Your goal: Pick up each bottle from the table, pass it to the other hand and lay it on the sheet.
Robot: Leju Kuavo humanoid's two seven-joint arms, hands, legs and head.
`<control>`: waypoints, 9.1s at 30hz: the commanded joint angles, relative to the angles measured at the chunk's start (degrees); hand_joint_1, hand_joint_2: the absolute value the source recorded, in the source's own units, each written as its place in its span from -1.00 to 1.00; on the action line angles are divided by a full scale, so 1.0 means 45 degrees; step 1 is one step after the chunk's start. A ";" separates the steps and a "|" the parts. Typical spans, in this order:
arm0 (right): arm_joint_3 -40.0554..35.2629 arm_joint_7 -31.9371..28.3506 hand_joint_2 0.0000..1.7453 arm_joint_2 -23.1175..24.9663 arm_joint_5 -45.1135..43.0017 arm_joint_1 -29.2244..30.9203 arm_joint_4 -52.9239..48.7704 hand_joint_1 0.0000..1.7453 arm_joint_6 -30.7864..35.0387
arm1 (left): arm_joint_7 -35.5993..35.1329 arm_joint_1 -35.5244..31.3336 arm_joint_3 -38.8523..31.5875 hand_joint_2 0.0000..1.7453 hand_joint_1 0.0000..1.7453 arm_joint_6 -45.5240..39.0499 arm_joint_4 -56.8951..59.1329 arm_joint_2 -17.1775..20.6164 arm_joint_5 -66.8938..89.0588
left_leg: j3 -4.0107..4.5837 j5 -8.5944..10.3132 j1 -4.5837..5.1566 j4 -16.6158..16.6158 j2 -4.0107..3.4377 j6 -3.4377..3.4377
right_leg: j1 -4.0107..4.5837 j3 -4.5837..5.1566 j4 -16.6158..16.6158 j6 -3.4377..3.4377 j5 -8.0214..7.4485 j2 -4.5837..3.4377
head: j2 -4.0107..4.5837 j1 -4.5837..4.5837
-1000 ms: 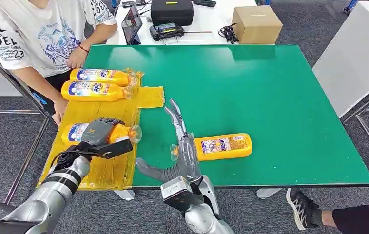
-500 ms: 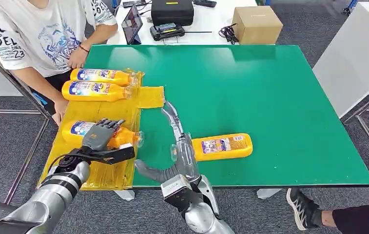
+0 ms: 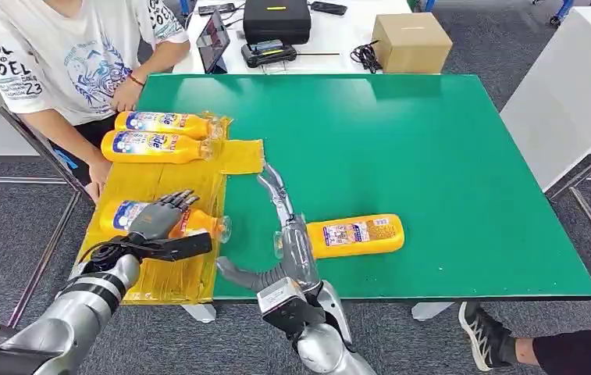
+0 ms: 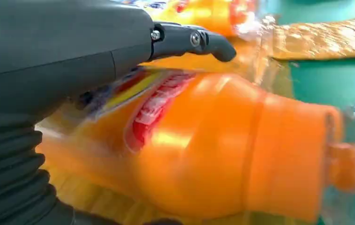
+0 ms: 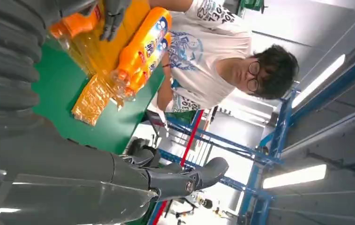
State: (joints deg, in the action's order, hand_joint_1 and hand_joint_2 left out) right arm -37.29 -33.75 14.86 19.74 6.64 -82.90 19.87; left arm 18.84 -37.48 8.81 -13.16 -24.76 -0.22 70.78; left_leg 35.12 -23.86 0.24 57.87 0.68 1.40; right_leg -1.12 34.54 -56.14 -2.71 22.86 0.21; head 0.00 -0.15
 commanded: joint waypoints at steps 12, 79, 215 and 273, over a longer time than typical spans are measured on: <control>-0.0008 -0.0185 1.00 0.0117 -0.0264 0.0359 0.1528 -1.00 -0.0383 | 0.2321 0.0243 -0.1060 -1.00 -1.00 0.5571 0.0746 0.0935 -0.3073 | -0.0168 -0.0022 -0.0017 -0.0041 -0.0071 -0.0025 | 0.0019 -0.0151 0.0045 0.0033 -0.0004 -0.0066 | 0.0000 0.0005; 0.3214 0.5435 1.00 -0.3749 0.6774 0.1623 0.3733 -1.00 -0.1592 | 0.4364 0.5290 -0.2389 1.00 -1.00 -0.1449 -0.7783 -0.2641 -1.2489 | 0.0012 -0.0037 -0.0012 0.0003 -0.0047 -0.0006 | 0.0020 0.0013 0.0031 0.0017 0.0012 -0.0023 | 0.0000 -0.0005; 0.4444 -0.0510 1.00 0.0015 0.0862 -0.0401 0.4146 1.00 0.0449 | 0.0334 0.5636 0.2101 1.00 -1.00 0.5025 -0.8539 -0.2686 -1.8860 | 0.0052 -0.0037 -0.0004 -0.0004 -0.0016 -0.0012 | 0.0006 0.0052 0.0028 0.0009 0.0012 -0.0020 | 0.0000 -0.0005; 0.0454 0.0441 -1.00 0.0865 0.2043 0.1303 0.7653 -1.00 0.1433 | 0.1032 0.5549 0.0909 1.00 1.00 0.4238 -0.9350 -0.3085 -1.9922 | 0.0088 -0.0024 -0.0013 0.0011 0.0003 -0.0013 | 0.0018 0.0092 0.0013 0.0009 0.0020 0.0020 | 0.0000 0.0000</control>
State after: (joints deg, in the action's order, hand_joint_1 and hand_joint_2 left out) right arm -35.26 -32.76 18.51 29.99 15.31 -44.65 23.52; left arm 21.86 -10.24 14.12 10.01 -63.08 -12.79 -20.04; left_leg 35.63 -23.90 0.25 57.90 0.60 1.41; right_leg -1.12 35.13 -56.11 -2.76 22.86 0.18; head 0.00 -0.15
